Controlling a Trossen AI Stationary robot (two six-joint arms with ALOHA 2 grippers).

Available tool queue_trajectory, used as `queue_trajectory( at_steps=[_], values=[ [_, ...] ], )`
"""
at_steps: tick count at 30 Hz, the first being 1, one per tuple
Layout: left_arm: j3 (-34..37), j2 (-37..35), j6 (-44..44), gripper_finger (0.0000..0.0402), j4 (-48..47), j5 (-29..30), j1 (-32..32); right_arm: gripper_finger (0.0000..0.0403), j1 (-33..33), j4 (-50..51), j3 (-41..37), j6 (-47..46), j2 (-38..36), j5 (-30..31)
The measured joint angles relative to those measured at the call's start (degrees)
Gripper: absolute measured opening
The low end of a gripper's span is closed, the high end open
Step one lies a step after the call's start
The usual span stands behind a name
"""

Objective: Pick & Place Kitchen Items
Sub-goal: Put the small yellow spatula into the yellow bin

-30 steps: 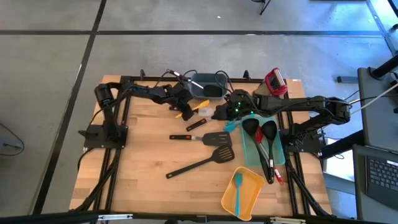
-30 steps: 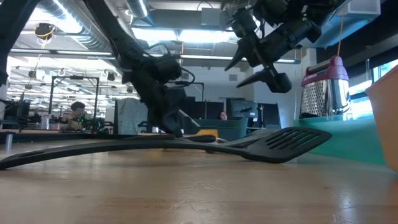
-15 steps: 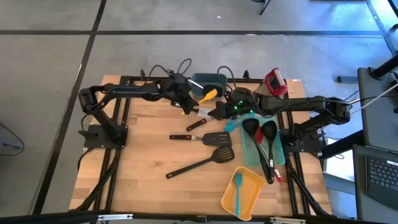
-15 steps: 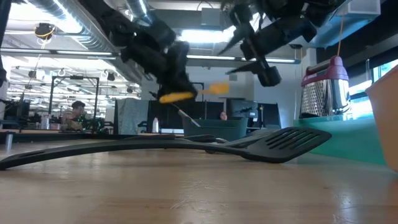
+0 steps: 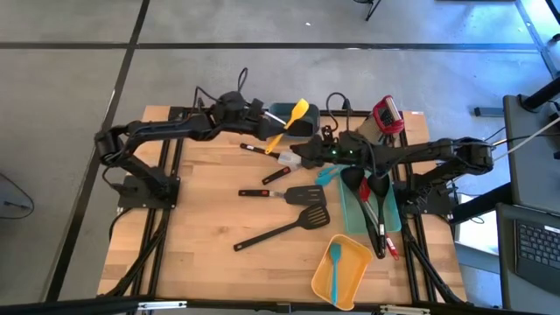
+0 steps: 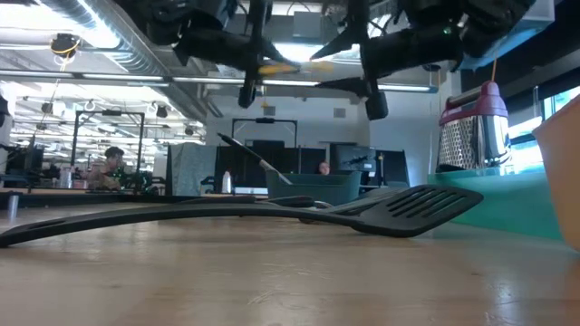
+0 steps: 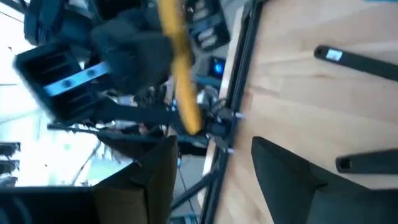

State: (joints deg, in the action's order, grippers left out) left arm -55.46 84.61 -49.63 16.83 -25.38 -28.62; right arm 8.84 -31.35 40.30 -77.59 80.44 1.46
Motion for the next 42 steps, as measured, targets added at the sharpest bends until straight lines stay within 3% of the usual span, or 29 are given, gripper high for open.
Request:
queue_trajectory(
  at_steps=[11, 23, 27, 34, 38, 42],
  values=[
    [0.0, -0.5, -16.0, 0.0008, 8.2, 1.8, 6.4, 0.0208, -4.8, -14.7, -1.5, 7.5, 0.0, 13.3],
    [0.0, -0.8, -18.0, 0.0008, 8.7, 4.9, 12.3, 0.0206, -5.5, -19.1, -1.5, 8.1, -0.2, 15.4],
    [0.0, -0.9, -17.8, 0.0008, 8.6, 7.6, 13.3, 0.0168, -5.5, -22.3, -1.5, 8.0, -0.2, 15.2],
    [0.0, -0.9, -18.0, 0.0008, 10.3, 8.2, 12.9, 0.0019, -6.3, -22.8, -1.5, 8.2, -0.2, 15.0],
    [0.0, -0.8, -18.7, 0.0014, 13.5, 7.2, 12.8, 0.0016, -6.3, -23.3, -1.4, 6.1, -0.3, 14.6],
    [0.1, -1.3, -18.1, 0.0054, 16.1, 4.0, 12.5, 0.0016, -6.3, -23.7, -1.3, 3.3, -0.9, 11.9]
  ],
)
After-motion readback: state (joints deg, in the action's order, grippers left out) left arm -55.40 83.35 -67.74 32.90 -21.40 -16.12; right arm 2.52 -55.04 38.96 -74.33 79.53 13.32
